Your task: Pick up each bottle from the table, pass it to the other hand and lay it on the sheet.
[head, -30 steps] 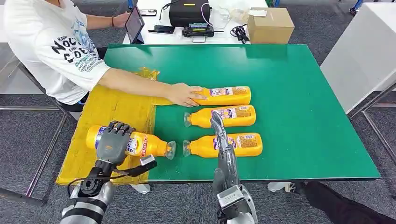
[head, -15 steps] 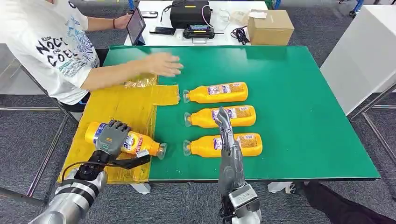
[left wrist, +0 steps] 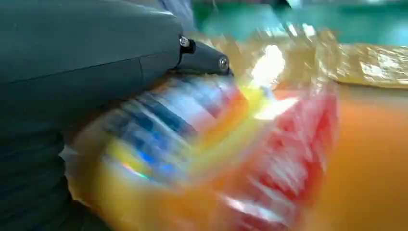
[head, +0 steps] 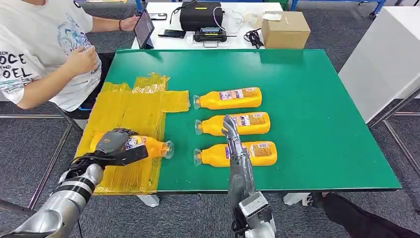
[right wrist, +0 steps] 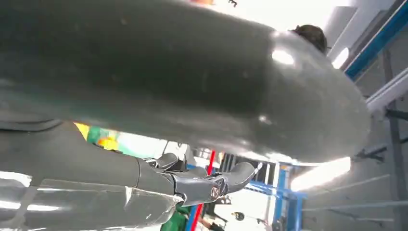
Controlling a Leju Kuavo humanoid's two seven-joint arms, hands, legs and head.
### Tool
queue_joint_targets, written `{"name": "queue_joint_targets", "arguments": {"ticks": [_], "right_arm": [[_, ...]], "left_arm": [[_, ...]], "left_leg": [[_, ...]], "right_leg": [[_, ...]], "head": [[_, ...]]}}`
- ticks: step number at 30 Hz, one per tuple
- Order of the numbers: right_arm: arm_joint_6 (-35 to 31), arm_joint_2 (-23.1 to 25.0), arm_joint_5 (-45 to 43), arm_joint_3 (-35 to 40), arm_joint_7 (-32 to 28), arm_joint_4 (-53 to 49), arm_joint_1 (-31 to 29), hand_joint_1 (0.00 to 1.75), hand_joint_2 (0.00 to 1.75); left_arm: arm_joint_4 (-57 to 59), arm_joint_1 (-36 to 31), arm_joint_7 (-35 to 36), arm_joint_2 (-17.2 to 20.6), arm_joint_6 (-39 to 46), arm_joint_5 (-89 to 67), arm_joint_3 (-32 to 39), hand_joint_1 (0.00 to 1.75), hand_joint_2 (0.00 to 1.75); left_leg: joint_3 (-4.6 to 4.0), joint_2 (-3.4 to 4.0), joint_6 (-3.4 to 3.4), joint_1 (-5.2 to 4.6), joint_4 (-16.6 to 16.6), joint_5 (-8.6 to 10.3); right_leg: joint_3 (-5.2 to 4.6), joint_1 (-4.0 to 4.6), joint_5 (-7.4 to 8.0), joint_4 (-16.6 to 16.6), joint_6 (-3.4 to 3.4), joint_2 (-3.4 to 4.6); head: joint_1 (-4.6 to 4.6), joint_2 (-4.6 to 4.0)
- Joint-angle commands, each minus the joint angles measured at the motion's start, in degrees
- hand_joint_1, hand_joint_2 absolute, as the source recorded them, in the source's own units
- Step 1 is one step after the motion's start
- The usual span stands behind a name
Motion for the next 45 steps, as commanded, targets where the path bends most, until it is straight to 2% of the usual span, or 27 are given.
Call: {"name": "queue_joint_targets", "arguments": {"ticks": [1, 6, 15, 19, 20, 21, 23, 25, 27, 28, 29, 33, 35, 39, 40, 41, 42, 43, 44, 45], "right_arm": [[0.7, -0.2, -0.4, -0.5, -0.1, 6.7, -3.0, 0.0, 0.0], [1.7, -0.1, -1.7, -0.9, 0.3, 7.9, -3.7, 0.0, 0.0], [1.7, 0.0, -1.7, -1.1, 0.3, 8.1, -3.7, 0.0, 0.0], [2.0, 0.1, -1.5, -1.1, 0.8, 10.3, -4.6, 0.0, 0.0], [2.0, 0.1, -1.5, -1.0, 0.9, 11.1, -5.0, 0.0, 0.0], [1.9, 0.2, -1.5, -0.9, 0.8, 12.3, -5.5, 0.0, 0.0], [1.9, 0.3, -1.5, -0.9, 0.8, 13.4, -6.0, 0.0, 0.0], [1.6, 0.5, -1.5, -0.9, 0.9, 13.7, -5.6, 0.0, 0.0], [0.6, 0.5, -0.5, -0.8, 1.3, 13.2, -4.8, 0.0, 0.0], [0.4, 0.4, -0.3, -0.7, 1.5, 13.0, -4.4, 0.0, 0.0], [0.0, 0.5, 0.1, -0.6, 1.7, 13.0, -4.1, 0.0, 0.0], [-0.1, 0.4, 0.1, -0.5, 1.7, 12.8, -3.9, 0.0, 0.0], [-0.7, 0.5, 0.8, -0.7, 2.1, 13.1, -3.8, 0.0, 0.0], [-1.3, 0.6, 1.5, -0.7, 2.3, 13.6, -3.7, 0.0, 0.0], [-3.3, 0.0, 4.6, 0.0, 2.8, 13.5, -3.7, 0.0, 0.0], [-3.9, -0.4, 5.5, 0.2, 3.0, 13.5, -3.8, 0.0, 1.75], [-7.4, -1.9, 11.1, 1.2, 5.0, 13.7, -4.3, 0.0, 1.75], [-10.1, -3.4, 17.1, 1.9, 8.2, 14.5, -4.9, 0.0, 1.75], [-11.3, -4.3, 19.0, 1.7, 9.2, 15.1, -5.2, 0.0, 1.75], [-14.4, -5.4, 25.3, 1.1, 13.8, 16.5, -5.8, 0.0, 1.75]], "left_arm": [[6.0, 4.4, -3.7, -0.6, -7.0, 8.3, 6.6, 0.0, 1.75], [5.3, 5.8, -3.4, -0.2, -5.5, 7.7, 3.7, 0.0, 1.75], [5.5, 5.8, -3.5, -0.4, -5.9, 8.1, 3.7, 0.0, 1.75], [5.2, 6.6, -7.5, 0.6, -13.6, 14.8, 5.0, 0.0, 1.75], [4.8, 7.3, -9.3, 1.2, -17.7, 17.9, 6.0, 0.0, 0.0], [3.7, 8.4, -11.2, 1.9, -21.2, 20.6, 6.3, 0.0, 0.0], [1.4, 9.6, -13.7, 1.8, -23.6, 24.6, 7.1, 0.0, 0.0], [-2.2, 10.1, -15.2, -0.8, -24.4, 32.3, 9.9, 0.0, 0.0], [-6.0, 9.6, -15.1, -5.0, -25.1, 42.4, 14.5, 0.0, 0.0], [-7.0, 9.1, -12.6, -6.5, -27.5, 48.1, 16.5, 0.0, 0.0], [-9.3, 9.4, -12.7, -7.5, -26.1, 51.9, 16.7, 0.0, 0.0], [-10.9, 9.8, -11.3, -7.3, -25.2, 53.9, 15.0, 0.0, 0.0], [-11.1, 9.0, -11.3, -9.0, -27.2, 62.5, 18.7, 0.0, 0.0], [-15.4, 9.0, -12.5, -9.5, -16.6, 64.7, 16.1, 0.0, 0.0], [-18.1, 9.4, -17.3, -10.2, -5.7, 61.9, 15.5, 0.0, 0.0], [-19.7, 9.7, -17.7, -10.5, -3.2, 61.7, 15.5, 0.0, 0.0], [-22.7, 10.4, -20.5, -11.5, 4.1, 59.8, 15.6, 0.0, 0.0], [-25.9, 11.6, -21.1, -11.9, 7.0, 59.0, 15.2, 0.0, 0.0], [-27.9, 12.5, -21.1, -12.2, 10.0, 58.1, 15.0, 0.0, 0.0], [-31.3, 14.0, -21.1, -12.3, 13.1, 56.0, 13.8, 0.0, 1.75]], "left_leg": [[0.33, 0.46, -0.08, 0.05, -0.2, -0.1], [0.29, 0.25, -0.04, -0.06, -0.2, -0.08], [0.55, 0.24, -0.05, -0.06, -0.2, -0.12], [0.56, 0.41, -0.1, 0.0, -0.3, -0.12], [0.62, 0.28, -0.05, -0.06, -0.2, -0.14], [0.64, 0.49, -0.09, -0.01, -0.3, -0.14], [0.7, 0.32, -0.06, -0.07, -0.3, -0.14], [0.7, 0.34, -0.07, -0.02, -0.3, -0.13], [0.58, 0.18, -0.08, 0.0, -0.2, -0.09], [0.55, -0.07, -0.06, -0.02, -0.2, -0.08], [0.59, -0.14, -0.05, -0.03, -0.1, -0.08], [0.28, -0.16, -0.03, 0.05, 0.0, -0.05], [0.18, -0.09, 0.0, 0.02, 0.0, -0.02], [0.01, -0.04, -0.01, 0.06, 0.0, -0.04], [-0.04, -0.03, -0.04, 0.11, 0.1, -0.09], [-0.1, -0.03, -0.05, 0.12, 0.1, -0.08], [-0.26, -0.06, 0.01, 0.03, 0.0, -0.01], [-0.28, -0.08, -0.01, 0.09, 0.1, -0.07], [-0.3, -0.04, -0.01, 0.09, 0.1, -0.07], [-0.18, 0.01, -0.08, 0.19, 0.1, -0.22]], "right_leg": [[0.23, 0.06, 0.05, -0.2, -0.1, 0.41], [0.23, -0.05, -0.02, -0.1, 0.0, 0.22], [0.54, -0.05, -0.08, -0.1, 0.04, 0.23], [0.51, 0.01, -0.01, -0.2, -0.01, 0.38], [0.59, -0.05, -0.08, -0.1, 0.05, 0.27], [0.58, 0.0, 0.0, -0.2, 0.0, 0.47], [0.68, -0.07, -0.07, -0.2, 0.05, 0.34], [0.73, -0.02, -0.06, -0.2, 0.05, 0.41], [0.65, 0.0, -0.05, -0.2, 0.03, 0.28], [0.62, -0.03, -0.11, -0.1, 0.07, 0.05], [0.53, -0.05, -0.15, -0.1, 0.08, -0.03], [0.29, 0.04, -0.11, -0.1, 0.05, -0.07], [0.17, 0.01, -0.09, -0.1, 0.08, 0.0], [0.02, 0.04, -0.12, -0.1, 0.07, -0.07], [-0.02, 0.1, -0.15, -0.1, 0.03, -0.08], [-0.08, 0.12, -0.15, -0.1, 0.02, -0.08], [-0.25, 0.02, -0.1, 0.0, 0.1, -0.08], [-0.23, 0.1, -0.15, 0.0, 0.07, -0.12], [-0.27, 0.11, -0.14, 0.0, 0.07, -0.08], [-0.12, 0.22, -0.24, 0.0, -0.02, -0.06]], "head": [[0.02, 0.0], [0.02, 0.0], [0.02, 0.0], [0.02, 0.0], [0.04, 0.0], [0.02, 0.0], [0.02, 0.0], [0.04, 0.0], [0.02, 0.0], [0.04, 0.0], [0.04, 0.0], [0.04, 0.0], [0.04, 0.0], [0.07, 0.0], [0.04, 0.0], [0.04, 0.0], [0.04, 0.0], [0.04, 0.0], [0.04, 0.0], [0.04, 0.0]]}}
